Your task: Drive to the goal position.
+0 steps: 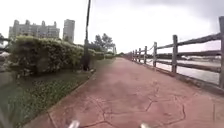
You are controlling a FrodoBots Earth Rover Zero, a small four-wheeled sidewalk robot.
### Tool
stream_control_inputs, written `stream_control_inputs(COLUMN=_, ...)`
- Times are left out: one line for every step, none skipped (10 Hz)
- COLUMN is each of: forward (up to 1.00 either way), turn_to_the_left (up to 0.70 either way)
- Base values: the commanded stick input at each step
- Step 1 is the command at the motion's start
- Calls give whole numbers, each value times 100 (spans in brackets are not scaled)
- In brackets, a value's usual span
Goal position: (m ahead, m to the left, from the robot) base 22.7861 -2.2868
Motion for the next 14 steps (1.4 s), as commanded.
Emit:
stream_control_inputs(forward=70, turn_to_the_left=0)
stream_control_inputs(forward=70, turn_to_the_left=0)
stream_control_inputs(forward=70, turn_to_the_left=0)
stream_control_inputs(forward=70, turn_to_the_left=0)
stream_control_inputs(forward=70, turn_to_the_left=0)
stream_control_inputs(forward=70, turn_to_the_left=0)
stream_control_inputs(forward=70, turn_to_the_left=0)
stream_control_inputs(forward=70, turn_to_the_left=0)
stream_control_inputs(forward=70, turn_to_the_left=0)
stream_control_inputs(forward=70, turn_to_the_left=0)
stream_control_inputs(forward=70, turn_to_the_left=0)
stream_control_inputs(forward=70, turn_to_the_left=0)
stream_control_inputs(forward=70, turn_to_the_left=0)
stream_control_inputs(forward=70, turn_to_the_left=0)
